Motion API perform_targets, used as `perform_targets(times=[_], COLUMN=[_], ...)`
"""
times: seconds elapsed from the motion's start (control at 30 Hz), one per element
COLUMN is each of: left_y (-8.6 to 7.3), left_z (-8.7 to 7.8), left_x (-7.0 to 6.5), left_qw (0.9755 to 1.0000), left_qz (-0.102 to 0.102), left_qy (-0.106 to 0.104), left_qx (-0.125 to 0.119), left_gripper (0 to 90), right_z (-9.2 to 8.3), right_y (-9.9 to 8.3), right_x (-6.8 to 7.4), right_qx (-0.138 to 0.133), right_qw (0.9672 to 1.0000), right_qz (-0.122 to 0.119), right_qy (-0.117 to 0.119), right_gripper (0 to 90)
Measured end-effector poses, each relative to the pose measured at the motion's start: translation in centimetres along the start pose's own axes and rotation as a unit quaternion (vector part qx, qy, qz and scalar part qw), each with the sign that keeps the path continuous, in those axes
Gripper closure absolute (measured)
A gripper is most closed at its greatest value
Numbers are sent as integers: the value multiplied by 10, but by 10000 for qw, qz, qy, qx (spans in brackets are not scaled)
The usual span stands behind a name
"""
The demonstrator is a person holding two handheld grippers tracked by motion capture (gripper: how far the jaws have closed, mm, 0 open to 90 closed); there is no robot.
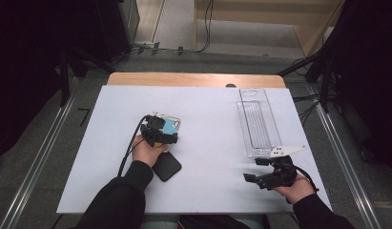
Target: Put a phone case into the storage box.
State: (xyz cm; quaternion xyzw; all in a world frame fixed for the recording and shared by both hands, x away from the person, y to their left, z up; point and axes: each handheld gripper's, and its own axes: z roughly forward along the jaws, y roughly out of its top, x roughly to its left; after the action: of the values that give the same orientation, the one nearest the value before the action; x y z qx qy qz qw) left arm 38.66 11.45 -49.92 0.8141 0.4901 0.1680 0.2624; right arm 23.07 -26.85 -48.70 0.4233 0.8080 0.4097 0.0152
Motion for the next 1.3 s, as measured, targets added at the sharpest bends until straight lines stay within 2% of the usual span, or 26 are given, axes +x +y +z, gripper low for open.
perform_targets(times=[0.23,0.5,0.7,0.77,0.97,1.17,1.3], left_y=[0,2,7,9,16,20,20], left_z=[-1,-3,-12,-17,-32,-43,-49], left_x=[0,5,9,11,11,13,13], left_qw=[10000,9998,9993,9992,9978,9961,9941], left_qz=[-77,-175,-271,-229,-287,-329,-370], left_qy=[29,-100,-214,-236,-379,-624,-832], left_qx=[-21,9,-169,-209,-452,-535,-583], left_gripper=[140,158,161,162,161,161,162], right_z=[0,0,0,0,0,1,0], right_y=[0,0,0,0,0,0,0], right_x=[0,0,0,0,0,0,0], right_qx=[-2,-10,-14,-7,-20,79,36], right_qw=[10000,10000,10000,10000,10000,9999,10000], right_qz=[3,13,3,5,0,76,65], right_qy=[-1,6,10,12,11,-25,-32], right_gripper=[120,120,120,120,120,120,120])
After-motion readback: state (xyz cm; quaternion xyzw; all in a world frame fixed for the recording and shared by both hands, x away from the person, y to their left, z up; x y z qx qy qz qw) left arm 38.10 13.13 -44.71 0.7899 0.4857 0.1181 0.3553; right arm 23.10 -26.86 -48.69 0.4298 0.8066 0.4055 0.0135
